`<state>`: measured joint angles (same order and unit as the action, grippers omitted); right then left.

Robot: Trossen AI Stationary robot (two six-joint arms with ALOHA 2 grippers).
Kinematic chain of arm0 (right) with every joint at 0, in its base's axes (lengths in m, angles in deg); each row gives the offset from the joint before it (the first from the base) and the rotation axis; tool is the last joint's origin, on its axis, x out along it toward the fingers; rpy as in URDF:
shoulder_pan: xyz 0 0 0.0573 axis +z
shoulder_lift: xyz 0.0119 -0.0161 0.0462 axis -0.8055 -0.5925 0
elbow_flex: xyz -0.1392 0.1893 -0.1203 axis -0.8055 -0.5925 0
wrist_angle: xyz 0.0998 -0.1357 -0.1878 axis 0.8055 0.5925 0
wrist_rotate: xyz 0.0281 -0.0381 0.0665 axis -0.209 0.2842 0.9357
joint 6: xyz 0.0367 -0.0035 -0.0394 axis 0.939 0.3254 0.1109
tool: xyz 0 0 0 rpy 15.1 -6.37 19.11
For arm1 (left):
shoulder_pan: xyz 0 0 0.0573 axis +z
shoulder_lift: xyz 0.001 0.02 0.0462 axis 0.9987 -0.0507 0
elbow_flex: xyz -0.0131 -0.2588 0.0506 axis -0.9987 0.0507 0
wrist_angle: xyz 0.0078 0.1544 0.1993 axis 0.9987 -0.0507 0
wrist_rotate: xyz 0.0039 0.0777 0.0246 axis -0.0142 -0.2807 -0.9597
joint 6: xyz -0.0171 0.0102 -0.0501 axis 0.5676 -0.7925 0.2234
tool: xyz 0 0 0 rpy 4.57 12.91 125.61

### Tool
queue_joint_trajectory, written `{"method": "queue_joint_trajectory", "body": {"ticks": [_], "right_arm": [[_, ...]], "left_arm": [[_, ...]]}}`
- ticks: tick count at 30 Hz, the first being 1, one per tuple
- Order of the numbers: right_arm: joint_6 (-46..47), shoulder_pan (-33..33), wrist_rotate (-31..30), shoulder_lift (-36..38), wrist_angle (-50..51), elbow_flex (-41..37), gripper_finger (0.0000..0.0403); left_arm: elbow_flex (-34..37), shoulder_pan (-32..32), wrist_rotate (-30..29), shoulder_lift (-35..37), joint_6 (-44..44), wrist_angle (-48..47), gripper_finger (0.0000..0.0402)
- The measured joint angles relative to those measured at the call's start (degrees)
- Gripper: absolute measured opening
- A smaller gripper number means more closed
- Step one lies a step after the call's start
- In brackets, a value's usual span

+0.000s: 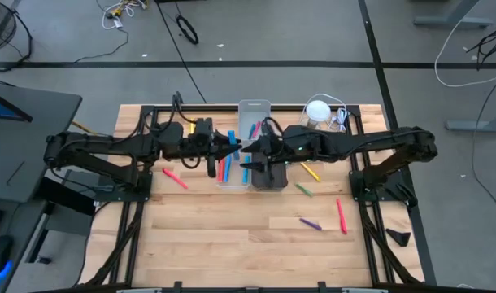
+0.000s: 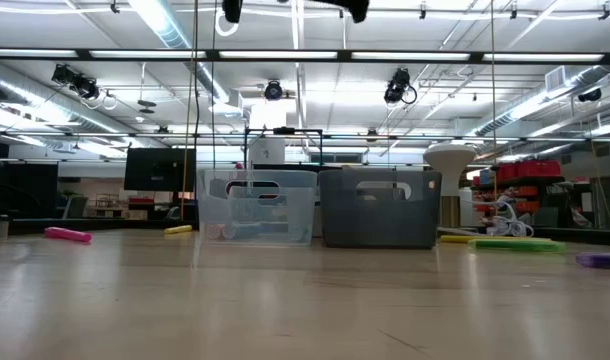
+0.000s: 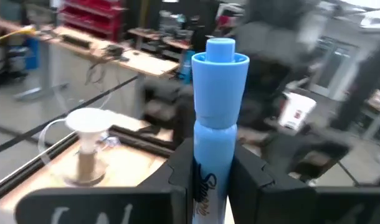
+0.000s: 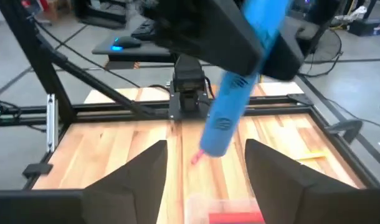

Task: Pick & Place Markers
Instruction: Put the blue highlighter into the transparent bin

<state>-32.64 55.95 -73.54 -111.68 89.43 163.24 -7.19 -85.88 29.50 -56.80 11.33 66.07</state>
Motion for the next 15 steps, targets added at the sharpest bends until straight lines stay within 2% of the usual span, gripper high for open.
{"method": "queue_joint_trajectory", "body": {"ticks": [7, 11, 15], "right_arm": [[-2.29, -0.42, -2.19, 7.42, 11.70, -0.02, 0.0221], [-6.63, -0.59, -3.85, 10.85, 14.31, -0.02, 0.0217], [-10.02, -0.70, -3.82, 12.89, 14.42, -0.02, 0.0217]], "left_arm": [[0.04, 4.21, -4.97, 0.00, 15.20, -9.48, 0.0064], [0.07, 7.56, -4.64, 0.00, 26.42, -15.72, 0.0064], [0.07, 11.10, -0.84, 0.00, 37.27, -23.42, 0.0064]]}}
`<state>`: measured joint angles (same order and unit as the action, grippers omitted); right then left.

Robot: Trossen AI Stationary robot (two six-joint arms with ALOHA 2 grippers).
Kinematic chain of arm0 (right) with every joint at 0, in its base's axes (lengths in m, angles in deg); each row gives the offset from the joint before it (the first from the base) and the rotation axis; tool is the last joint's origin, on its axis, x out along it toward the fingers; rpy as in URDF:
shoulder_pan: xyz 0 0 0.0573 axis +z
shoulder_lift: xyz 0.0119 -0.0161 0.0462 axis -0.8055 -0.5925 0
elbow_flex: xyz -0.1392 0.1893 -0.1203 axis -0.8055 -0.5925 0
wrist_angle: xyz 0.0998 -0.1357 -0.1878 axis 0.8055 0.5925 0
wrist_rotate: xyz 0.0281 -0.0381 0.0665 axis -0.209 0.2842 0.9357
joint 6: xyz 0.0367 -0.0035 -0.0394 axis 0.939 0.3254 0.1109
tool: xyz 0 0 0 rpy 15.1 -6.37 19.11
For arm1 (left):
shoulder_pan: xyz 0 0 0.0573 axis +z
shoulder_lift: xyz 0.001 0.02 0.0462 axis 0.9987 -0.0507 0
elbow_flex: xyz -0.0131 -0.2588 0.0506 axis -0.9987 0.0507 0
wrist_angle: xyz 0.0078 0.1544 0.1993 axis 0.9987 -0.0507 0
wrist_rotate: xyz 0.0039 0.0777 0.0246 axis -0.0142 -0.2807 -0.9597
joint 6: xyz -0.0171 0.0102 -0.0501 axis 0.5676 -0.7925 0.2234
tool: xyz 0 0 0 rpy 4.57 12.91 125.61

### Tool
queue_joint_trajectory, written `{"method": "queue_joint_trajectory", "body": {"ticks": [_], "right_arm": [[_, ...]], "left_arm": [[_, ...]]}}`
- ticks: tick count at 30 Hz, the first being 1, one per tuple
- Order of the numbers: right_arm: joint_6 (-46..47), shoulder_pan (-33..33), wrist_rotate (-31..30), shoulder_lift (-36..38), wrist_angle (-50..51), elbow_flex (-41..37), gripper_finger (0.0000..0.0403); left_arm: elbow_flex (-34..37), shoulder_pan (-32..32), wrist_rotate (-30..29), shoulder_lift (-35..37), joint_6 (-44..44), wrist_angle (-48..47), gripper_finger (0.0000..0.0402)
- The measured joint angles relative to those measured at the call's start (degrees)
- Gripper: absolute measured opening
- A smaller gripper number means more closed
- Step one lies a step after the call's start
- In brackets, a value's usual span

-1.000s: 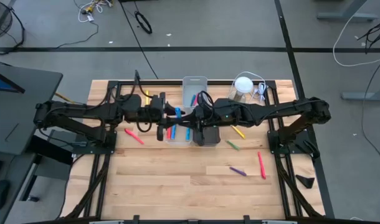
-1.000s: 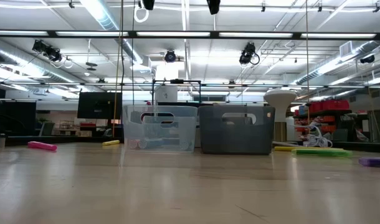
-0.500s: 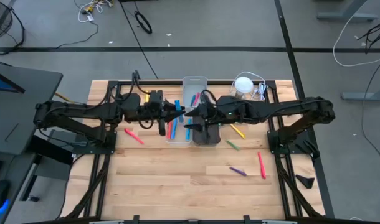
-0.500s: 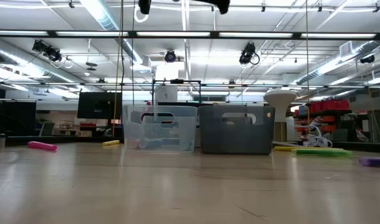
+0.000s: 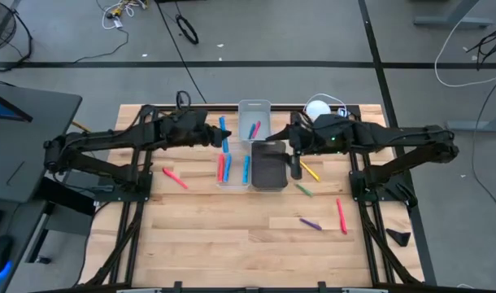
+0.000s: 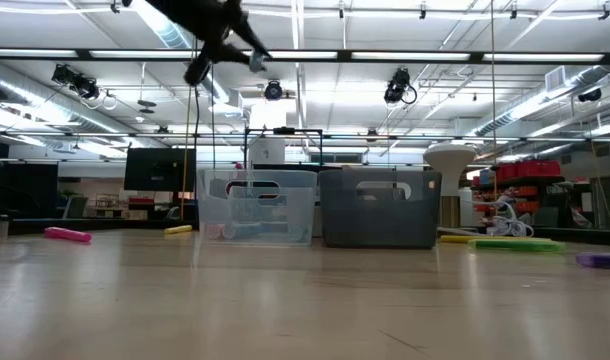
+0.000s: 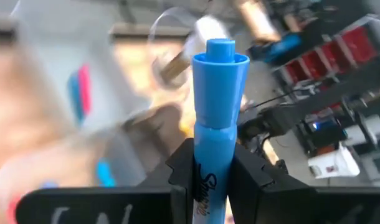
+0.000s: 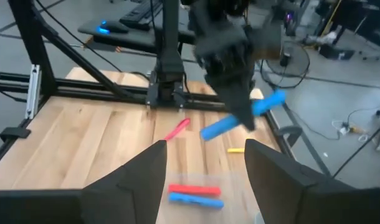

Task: Pick & Place Markers
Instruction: Put the blue highlighter into the transparent bin

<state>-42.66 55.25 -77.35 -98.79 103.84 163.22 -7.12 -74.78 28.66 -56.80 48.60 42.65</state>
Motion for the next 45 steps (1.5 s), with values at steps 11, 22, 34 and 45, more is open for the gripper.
{"method": "queue_joint_trajectory", "body": {"ticks": [11, 22, 34, 45], "right_arm": [[-5.03, -0.11, 0.08, 0.51, 0.39, 0.01, 0.0215], [-6.37, -0.11, 0.10, 0.61, 0.83, 0.02, 0.0215], [-8.76, -0.11, 0.12, 3.02, 1.86, 0.01, 0.0215], [-9.19, -0.11, 0.12, 3.78, 3.37, -0.01, 0.0215]], "left_arm": [[0.00, 5.42, 11.56, -0.76, 17.09, -21.42, 0.0064], [-13.68, 5.78, 17.19, -21.26, 13.84, -35.53, 0.0064], [-28.31, 5.90, 17.16, -37.51, 14.23, -39.17, 0.0064], [-28.28, 4.19, 14.36, -42.62, 14.71, -38.69, 0.0064]]}}
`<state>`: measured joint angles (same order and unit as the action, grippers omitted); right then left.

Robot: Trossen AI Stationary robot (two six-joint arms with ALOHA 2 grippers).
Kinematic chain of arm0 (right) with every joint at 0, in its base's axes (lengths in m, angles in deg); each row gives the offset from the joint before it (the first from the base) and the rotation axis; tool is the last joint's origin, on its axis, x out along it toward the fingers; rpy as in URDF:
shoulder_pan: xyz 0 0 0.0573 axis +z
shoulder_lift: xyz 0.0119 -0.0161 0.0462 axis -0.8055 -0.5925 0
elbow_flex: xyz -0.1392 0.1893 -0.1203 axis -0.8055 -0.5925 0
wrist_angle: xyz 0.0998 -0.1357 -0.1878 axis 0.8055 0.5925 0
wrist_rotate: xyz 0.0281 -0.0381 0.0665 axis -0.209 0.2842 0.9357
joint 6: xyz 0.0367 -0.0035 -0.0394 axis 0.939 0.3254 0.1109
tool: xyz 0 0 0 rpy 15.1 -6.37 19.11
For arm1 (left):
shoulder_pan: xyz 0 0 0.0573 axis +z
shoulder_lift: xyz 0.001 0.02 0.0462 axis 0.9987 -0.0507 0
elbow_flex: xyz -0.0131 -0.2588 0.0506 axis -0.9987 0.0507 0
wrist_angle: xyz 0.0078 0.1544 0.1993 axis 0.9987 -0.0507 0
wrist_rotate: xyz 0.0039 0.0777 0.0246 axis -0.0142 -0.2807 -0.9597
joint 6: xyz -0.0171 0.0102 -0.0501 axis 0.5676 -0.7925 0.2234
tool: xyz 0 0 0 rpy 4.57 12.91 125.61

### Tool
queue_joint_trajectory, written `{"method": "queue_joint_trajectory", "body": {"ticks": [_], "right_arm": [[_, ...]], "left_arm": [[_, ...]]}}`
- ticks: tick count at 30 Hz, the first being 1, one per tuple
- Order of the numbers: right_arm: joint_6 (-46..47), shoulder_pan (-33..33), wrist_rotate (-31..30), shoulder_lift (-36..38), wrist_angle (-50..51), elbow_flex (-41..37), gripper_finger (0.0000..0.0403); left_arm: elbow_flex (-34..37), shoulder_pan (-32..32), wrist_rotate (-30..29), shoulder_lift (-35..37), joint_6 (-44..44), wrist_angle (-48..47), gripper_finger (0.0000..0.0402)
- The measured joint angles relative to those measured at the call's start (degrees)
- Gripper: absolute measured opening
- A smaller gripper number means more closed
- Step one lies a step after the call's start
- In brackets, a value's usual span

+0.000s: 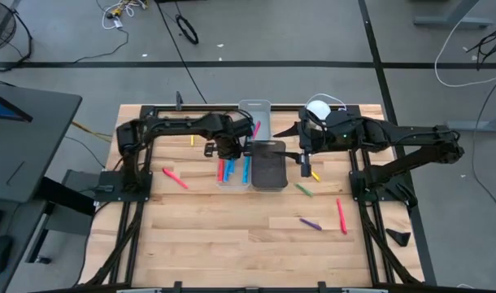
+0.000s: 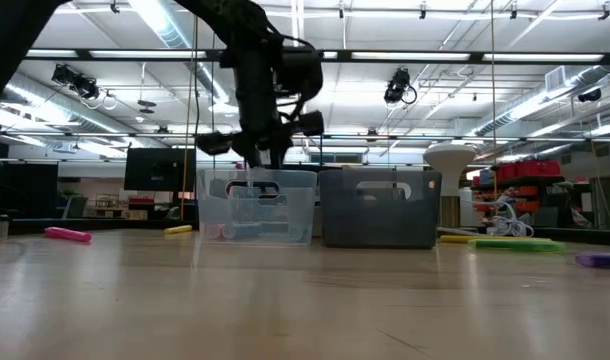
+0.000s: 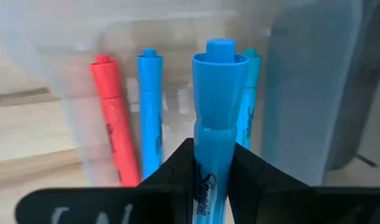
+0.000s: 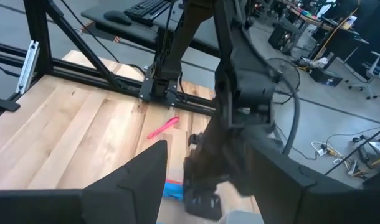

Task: Pick & Place Markers
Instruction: Put the blue highlighter into the transparent bin, then put the top yellow marker pen into the black bin

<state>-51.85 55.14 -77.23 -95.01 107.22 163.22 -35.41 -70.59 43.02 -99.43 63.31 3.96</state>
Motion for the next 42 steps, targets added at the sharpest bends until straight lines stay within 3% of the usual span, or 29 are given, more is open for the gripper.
{"method": "queue_joint_trajectory", "body": {"ticks": [15, 23, 28, 36, 42], "right_arm": [[-1.49, 0.00, -0.01, 0.00, 2.96, 0.00, 0.0215], [-2.04, 0.00, -0.02, 0.00, 3.27, 0.00, 0.0215], [-2.03, 0.00, -0.02, 0.00, 3.38, 0.00, 0.0215], [-2.32, 0.00, -0.02, 0.00, 3.35, 0.00, 0.0215], [-2.32, 0.00, -0.05, 0.00, 3.29, 0.00, 0.0215]], "left_arm": [[0.02, -0.06, 1.65, -7.93, -0.46, 5.77, 0.0064], [0.02, -0.06, 3.45, -7.93, -0.03, 5.77, 0.0180], [0.02, -0.06, 3.61, -7.93, 0.00, 5.84, 0.0216], [0.02, -0.06, 4.22, -7.63, 0.04, 5.83, 0.0211], [0.02, 0.18, 2.75, -3.56, -0.74, 5.05, 0.0196]]}}
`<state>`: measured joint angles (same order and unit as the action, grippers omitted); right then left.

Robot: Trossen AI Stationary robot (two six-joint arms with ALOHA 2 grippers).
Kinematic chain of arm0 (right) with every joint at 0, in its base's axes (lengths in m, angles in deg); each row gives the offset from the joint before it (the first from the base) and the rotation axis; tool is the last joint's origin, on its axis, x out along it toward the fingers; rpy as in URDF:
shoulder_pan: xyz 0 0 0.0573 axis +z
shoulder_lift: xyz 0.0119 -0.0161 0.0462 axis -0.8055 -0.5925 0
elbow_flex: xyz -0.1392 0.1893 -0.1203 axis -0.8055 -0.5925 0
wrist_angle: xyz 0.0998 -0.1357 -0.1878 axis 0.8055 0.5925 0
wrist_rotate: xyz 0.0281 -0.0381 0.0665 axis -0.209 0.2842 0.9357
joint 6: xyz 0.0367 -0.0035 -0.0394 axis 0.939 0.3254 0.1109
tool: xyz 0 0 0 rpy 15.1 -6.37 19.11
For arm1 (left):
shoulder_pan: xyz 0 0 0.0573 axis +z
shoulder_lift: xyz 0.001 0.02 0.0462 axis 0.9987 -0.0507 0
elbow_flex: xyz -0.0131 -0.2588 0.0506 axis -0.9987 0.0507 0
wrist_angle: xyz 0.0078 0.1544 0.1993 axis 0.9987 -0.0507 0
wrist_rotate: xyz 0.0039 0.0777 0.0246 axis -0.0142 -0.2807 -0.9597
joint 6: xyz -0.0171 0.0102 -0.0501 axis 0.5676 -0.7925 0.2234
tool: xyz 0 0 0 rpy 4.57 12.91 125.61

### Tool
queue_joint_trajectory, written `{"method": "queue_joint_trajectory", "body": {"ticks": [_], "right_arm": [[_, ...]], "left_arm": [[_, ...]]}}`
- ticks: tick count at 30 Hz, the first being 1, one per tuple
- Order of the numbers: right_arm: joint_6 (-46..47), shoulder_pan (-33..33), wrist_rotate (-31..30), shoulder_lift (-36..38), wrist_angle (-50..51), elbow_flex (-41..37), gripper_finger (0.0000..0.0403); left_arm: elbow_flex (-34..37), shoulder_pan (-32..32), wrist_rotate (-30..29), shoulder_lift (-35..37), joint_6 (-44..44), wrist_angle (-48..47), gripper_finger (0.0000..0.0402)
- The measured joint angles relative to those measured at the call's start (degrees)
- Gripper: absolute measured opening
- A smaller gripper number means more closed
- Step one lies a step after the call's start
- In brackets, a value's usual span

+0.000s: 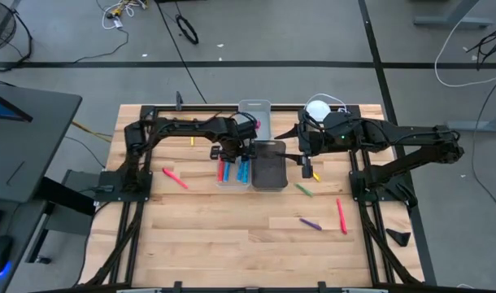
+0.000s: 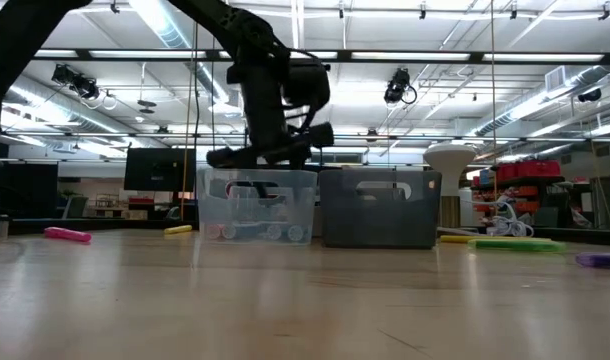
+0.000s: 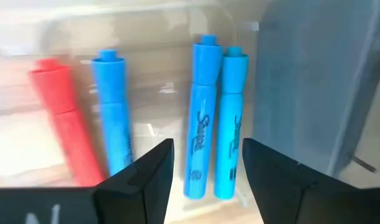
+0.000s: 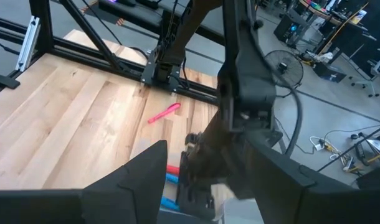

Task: Pick & Place Markers
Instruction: Put the top yellow marker pen into the black bin

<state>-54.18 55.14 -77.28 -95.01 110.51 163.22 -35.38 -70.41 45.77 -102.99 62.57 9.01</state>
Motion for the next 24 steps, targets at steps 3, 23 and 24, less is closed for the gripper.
{"method": "queue_joint_trajectory", "body": {"ticks": [3, 23, 24], "right_arm": [[-0.01, 0.00, 0.00, -0.02, -0.10, 0.00, 0.0215], [-0.93, 0.00, -0.04, -0.02, -0.06, 0.00, 0.0215], [-0.95, 0.00, -0.04, -0.02, -0.06, 0.00, 0.0215]], "left_arm": [[0.00, 0.30, -0.66, 2.08, -0.99, -0.73, 0.0192], [0.00, 0.55, -3.42, 14.06, -1.20, -18.35, 0.0190], [-0.02, 0.55, -3.94, 14.61, -1.20, -18.86, 0.0190]]}}
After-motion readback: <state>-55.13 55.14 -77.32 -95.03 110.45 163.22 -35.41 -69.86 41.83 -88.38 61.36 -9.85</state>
